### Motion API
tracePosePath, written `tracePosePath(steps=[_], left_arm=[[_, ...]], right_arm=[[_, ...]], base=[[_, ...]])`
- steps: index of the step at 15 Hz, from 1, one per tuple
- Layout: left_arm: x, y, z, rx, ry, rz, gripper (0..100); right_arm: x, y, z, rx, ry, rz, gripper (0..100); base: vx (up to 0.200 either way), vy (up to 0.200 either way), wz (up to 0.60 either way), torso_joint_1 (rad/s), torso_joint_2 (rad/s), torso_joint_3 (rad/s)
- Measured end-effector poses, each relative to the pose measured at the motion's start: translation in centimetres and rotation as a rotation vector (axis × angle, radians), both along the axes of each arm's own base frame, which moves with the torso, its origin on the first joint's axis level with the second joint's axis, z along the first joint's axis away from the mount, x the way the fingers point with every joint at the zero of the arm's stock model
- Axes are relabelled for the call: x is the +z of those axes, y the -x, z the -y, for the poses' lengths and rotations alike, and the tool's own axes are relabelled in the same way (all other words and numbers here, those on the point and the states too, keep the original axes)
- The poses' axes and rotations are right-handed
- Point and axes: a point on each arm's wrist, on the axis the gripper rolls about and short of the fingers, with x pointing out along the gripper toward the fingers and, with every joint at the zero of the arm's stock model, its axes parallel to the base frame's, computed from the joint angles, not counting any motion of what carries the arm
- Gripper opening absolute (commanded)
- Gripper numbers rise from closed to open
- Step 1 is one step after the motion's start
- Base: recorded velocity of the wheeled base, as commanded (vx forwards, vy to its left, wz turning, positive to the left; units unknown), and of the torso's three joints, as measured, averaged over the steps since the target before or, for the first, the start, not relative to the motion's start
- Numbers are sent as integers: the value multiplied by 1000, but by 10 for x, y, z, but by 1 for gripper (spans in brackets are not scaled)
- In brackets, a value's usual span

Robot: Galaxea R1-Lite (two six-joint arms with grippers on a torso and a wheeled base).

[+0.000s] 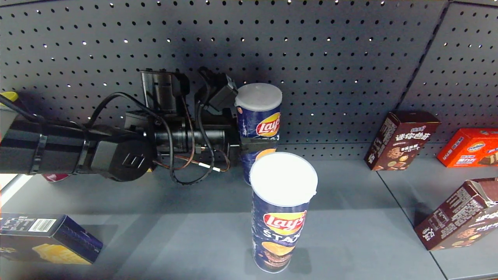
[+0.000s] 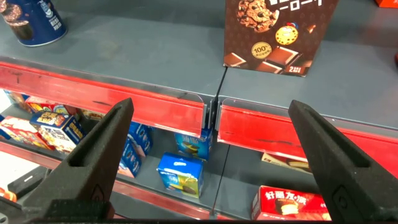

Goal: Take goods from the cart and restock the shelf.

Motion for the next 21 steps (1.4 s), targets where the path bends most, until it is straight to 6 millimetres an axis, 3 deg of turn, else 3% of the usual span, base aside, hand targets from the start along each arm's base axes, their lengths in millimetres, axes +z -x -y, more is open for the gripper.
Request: tracePosePath(steps=[18, 19, 21], left_arm=[[-22, -12, 9, 1, -20, -34, 0], [-22, -12, 9, 0, -18, -29, 100], [-23, -13, 10, 1, -15, -22, 100]], right_arm=[[0, 0, 0, 0, 0, 0, 100], [0, 0, 0, 0, 0, 0, 100], [0, 0, 0, 0, 0, 0, 100]], base=[[0, 0, 0, 0, 0, 0], [0, 0, 0, 0, 0, 0], [0, 0, 0, 0, 0, 0]])
